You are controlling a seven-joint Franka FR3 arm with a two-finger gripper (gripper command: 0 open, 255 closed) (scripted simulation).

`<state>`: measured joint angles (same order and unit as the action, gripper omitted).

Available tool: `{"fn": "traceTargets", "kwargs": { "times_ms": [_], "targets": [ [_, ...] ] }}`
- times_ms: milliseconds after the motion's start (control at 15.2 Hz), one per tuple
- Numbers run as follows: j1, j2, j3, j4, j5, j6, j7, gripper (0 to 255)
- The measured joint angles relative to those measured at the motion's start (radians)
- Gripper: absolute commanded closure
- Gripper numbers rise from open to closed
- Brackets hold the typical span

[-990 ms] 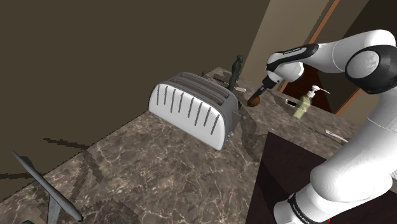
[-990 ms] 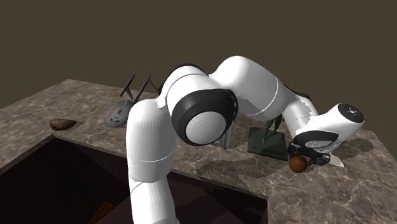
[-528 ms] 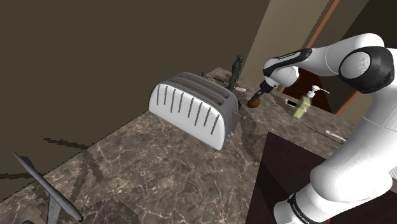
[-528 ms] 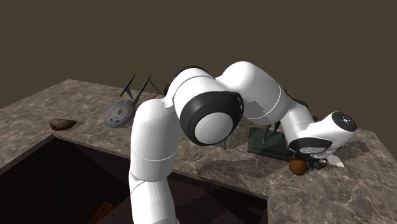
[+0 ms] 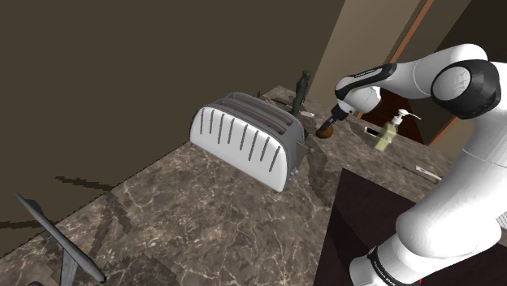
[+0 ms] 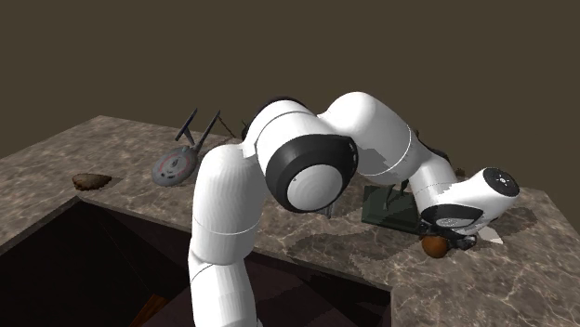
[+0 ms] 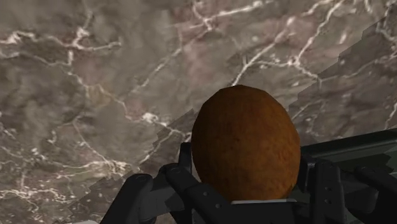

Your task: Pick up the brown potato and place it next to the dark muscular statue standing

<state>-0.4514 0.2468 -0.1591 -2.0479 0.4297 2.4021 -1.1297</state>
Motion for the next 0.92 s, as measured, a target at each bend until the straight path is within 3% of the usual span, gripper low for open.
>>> {"fn": "traceTargets", "kwargs": {
  "times_ms": [396, 924],
  "targets": [
    [0.0, 0.004, 0.0, -0.003, 0.0, 0.0, 0.0, 0],
    [-0.006, -0.082, -0.022, 0.007, -0.048, -0.094, 0.03, 0]
  ]
}}
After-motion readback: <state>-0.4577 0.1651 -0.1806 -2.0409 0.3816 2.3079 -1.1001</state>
